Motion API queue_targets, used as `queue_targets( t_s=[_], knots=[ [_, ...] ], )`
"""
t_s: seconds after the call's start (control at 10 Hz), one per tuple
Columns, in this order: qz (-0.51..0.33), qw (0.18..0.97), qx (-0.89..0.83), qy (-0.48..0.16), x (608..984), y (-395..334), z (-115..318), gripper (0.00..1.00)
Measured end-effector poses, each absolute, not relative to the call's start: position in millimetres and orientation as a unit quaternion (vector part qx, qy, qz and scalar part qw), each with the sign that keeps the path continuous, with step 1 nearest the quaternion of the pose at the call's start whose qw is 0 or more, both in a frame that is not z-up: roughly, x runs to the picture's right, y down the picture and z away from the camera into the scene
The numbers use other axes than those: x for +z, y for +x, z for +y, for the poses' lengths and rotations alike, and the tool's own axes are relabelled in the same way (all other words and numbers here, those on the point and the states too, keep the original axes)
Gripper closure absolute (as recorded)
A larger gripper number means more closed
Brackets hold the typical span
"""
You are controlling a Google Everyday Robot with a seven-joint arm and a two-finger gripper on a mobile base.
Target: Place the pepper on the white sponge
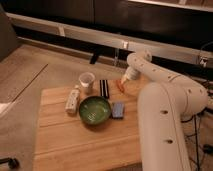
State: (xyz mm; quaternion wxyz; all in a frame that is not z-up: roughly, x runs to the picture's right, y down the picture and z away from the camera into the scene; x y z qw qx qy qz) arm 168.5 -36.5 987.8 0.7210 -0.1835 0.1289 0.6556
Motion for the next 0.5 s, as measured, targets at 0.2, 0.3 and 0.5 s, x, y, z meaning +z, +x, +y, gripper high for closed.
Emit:
queue_targets(
  t_s=[0.2, 0.3, 0.5],
  knots=[
    [0.127, 0.73, 0.64, -0.203, 1004.4, 156.7, -27.9, 0.35],
    [0.127, 0.733, 0.634, -0.211, 1010.5, 152.5, -23.3, 0.35],
    [0.131, 0.739, 0.622, -0.224, 1025.8, 147.0, -11.7, 0.35]
  ],
)
